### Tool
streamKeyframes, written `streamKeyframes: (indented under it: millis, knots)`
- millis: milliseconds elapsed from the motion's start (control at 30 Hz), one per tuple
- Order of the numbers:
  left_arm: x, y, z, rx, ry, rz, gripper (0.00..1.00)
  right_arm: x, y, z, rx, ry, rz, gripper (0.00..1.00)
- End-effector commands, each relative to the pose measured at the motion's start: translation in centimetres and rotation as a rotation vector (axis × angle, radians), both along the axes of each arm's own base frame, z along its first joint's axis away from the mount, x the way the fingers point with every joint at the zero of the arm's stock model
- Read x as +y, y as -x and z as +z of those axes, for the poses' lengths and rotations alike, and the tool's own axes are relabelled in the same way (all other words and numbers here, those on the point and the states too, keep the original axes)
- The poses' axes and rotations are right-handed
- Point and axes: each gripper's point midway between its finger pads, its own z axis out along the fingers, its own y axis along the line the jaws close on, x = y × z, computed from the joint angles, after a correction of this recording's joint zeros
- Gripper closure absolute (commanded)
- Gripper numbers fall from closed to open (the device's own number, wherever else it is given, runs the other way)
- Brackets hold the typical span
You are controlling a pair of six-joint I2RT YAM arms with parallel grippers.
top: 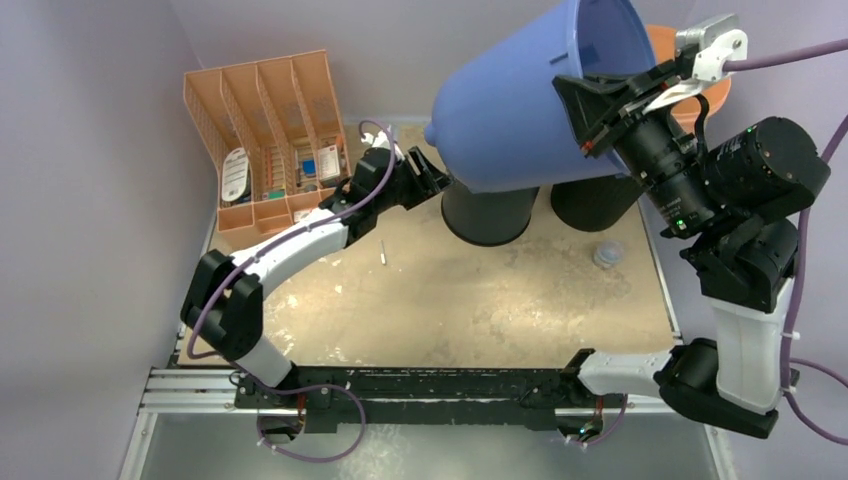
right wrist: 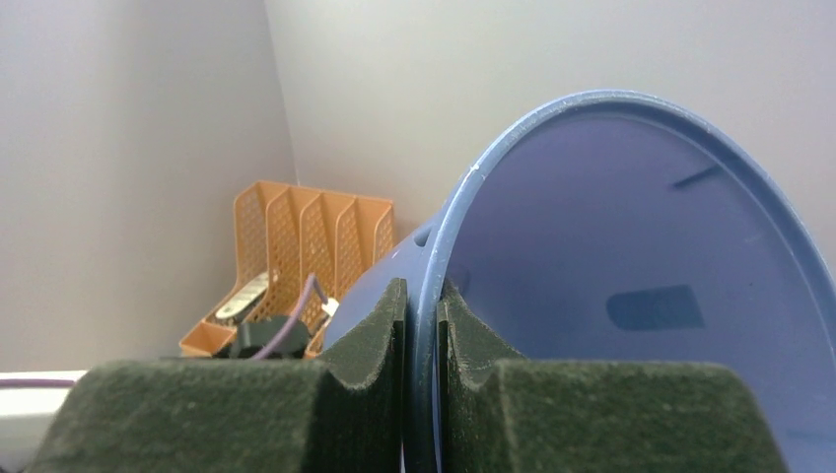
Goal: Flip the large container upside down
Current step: Turn the container upside down at the center of the board.
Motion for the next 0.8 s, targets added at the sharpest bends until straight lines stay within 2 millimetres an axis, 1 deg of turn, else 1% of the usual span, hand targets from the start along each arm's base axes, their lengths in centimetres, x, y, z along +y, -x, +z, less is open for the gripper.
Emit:
streamKeyframes:
  millis: [0, 67, 133, 167, 233, 333, 467, 567, 633, 767]
  knots:
    - [-0.3, 3.8, 2.2, -0.065, 0.002, -0.138, 0.43, -2.4, 2.5, 1.2, -0.026, -0.088, 0.011, 1.0]
    - [-1.1, 5.1, 2.1, -0.065, 0.017, -0.189, 0.43, -3.2, 3.3, 0.6, -0.005, -0.091, 0.014, 1.0]
    - [-2.3, 6.4, 1.9, -0.061, 0.034, -0.243, 0.43, -3.7, 3.6, -0.7, 0.04, -0.074, 0.008, 1.0]
    - [-3.0, 7.1, 1.6, -0.056, 0.032, -0.265, 0.43, -3.8, 3.7, -1.7, 0.075, -0.053, 0.004, 1.0]
    - [-4.1, 8.3, 0.9, -0.047, 0.019, -0.304, 0.43, -3.8, 4.1, -2.9, 0.119, -0.037, 0.021, 1.0]
    - [-5.2, 9.2, -0.2, -0.029, 0.019, -0.327, 0.42, -4.2, 5.1, -4.1, 0.178, -0.035, 0.041, 1.0]
    - [-7.0, 9.0, -0.7, -0.04, 0.048, -0.36, 0.42, -6.0, 5.9, -5.8, 0.264, -0.06, -0.004, 1.0]
    - [-8.5, 8.2, -1.3, -0.051, 0.071, -0.374, 0.42, -7.3, 6.5, -6.5, 0.295, -0.088, -0.034, 1.0]
    - [-9.5, 7.8, -1.4, -0.058, 0.122, -0.382, 0.42, -7.9, 7.0, -6.9, 0.306, -0.101, -0.036, 1.0]
    - [-11.2, 6.2, -1.0, -0.081, 0.188, -0.367, 0.42, -7.7, 7.3, -8.8, 0.35, -0.082, -0.027, 1.0]
